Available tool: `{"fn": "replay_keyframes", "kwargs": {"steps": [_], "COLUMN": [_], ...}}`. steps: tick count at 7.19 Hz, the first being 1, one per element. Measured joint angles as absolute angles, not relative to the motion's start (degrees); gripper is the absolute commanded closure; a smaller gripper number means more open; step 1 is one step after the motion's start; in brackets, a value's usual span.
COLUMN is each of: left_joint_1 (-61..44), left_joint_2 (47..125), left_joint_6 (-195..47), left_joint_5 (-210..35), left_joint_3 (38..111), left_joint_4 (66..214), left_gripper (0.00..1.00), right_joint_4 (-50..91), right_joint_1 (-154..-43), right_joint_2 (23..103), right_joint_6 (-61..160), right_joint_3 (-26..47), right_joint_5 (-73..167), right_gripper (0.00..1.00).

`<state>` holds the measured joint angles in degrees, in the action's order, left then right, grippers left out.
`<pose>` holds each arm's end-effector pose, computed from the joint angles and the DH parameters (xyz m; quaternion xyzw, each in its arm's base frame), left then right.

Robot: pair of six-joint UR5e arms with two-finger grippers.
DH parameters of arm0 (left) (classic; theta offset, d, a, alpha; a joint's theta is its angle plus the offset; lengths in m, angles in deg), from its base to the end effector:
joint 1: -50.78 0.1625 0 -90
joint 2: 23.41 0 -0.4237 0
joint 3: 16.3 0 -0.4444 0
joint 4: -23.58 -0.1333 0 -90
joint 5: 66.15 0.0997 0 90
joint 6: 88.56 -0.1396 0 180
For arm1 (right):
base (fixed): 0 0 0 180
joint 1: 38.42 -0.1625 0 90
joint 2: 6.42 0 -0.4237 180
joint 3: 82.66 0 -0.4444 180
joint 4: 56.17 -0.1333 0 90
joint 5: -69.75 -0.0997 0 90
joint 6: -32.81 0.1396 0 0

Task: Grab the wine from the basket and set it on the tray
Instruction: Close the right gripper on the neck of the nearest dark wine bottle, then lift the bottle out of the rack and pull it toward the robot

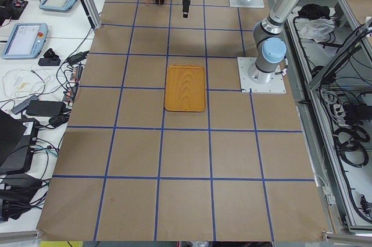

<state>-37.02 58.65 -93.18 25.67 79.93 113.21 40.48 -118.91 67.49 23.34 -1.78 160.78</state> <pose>-0.1099 -0.4950 0.4596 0.0208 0.9995 -0.0172 0.0169 0.0204 -0.6700 0.3755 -0.0003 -1.0000 -0.0042 0.0084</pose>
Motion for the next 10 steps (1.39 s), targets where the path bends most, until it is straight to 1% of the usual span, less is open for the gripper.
{"fn": "replay_keyframes", "kwargs": {"steps": [2,4,5,7,10], "left_joint_1": [-36.7,-36.2,-36.0,-35.9,-33.4], "left_joint_2": [58.6,58.6,58.6,58.6,58.4], "left_joint_6": [-93.6,-93.7,-93.7,-93.7,-94.2], "left_joint_5": [25.9,26.0,26.0,26.0,25.9], "left_joint_3": [79.8,79.5,79.4,79.3,79.1], "left_joint_4": [113.0,112.9,112.9,112.9,113.4], "left_gripper": [0.00,0.00,0.00,0.00,0.00], "right_joint_4": [32.8,25.7,23.1,21.4,24.4], "right_joint_1": [-119.1,-120.7,-122.5,-127.4,-139.0], "right_joint_2": [70.5,74.1,75.4,77.0,76.5], "right_joint_6": [23.4,24.2,25.5,31.7,47.7], "right_joint_3": [-7.3,-9.9,-9.5,-6.5,-2.9], "right_joint_5": [161.0,161.5,162.3,162.5,162.1], "right_gripper": [0.88,0.91,0.92,0.93,0.92]}}
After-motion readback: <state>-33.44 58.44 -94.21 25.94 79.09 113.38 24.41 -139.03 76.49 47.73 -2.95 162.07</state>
